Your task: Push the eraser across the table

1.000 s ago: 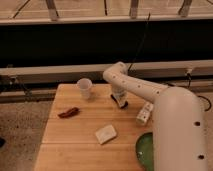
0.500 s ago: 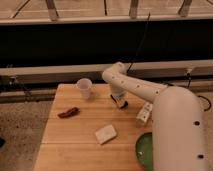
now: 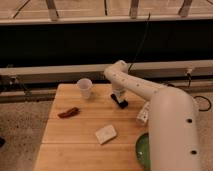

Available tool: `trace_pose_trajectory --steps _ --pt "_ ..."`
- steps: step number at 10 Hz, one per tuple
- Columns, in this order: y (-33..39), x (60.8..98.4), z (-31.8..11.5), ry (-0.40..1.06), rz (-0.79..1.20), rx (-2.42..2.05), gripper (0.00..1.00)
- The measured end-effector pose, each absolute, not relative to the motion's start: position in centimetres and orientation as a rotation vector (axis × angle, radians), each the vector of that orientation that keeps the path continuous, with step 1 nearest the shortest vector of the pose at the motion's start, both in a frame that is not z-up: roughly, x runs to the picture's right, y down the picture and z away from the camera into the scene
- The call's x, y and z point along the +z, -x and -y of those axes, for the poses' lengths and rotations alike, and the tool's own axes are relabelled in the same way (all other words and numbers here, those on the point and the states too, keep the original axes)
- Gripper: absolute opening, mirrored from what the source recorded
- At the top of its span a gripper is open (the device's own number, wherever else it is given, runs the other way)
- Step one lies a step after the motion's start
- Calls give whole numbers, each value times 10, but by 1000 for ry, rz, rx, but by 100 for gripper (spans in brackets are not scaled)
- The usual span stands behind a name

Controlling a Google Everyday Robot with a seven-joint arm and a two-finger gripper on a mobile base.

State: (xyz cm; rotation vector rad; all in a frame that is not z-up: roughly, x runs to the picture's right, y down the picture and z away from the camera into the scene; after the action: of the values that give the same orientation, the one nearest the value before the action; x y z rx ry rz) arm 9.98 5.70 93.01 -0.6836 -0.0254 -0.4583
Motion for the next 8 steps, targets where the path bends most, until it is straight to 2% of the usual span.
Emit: trace_pose_trajectory --steps 3,8 --pt "-111 948 -47 676 26 -409 0" --pt "-145 955 -37 669 -10 -317 0"
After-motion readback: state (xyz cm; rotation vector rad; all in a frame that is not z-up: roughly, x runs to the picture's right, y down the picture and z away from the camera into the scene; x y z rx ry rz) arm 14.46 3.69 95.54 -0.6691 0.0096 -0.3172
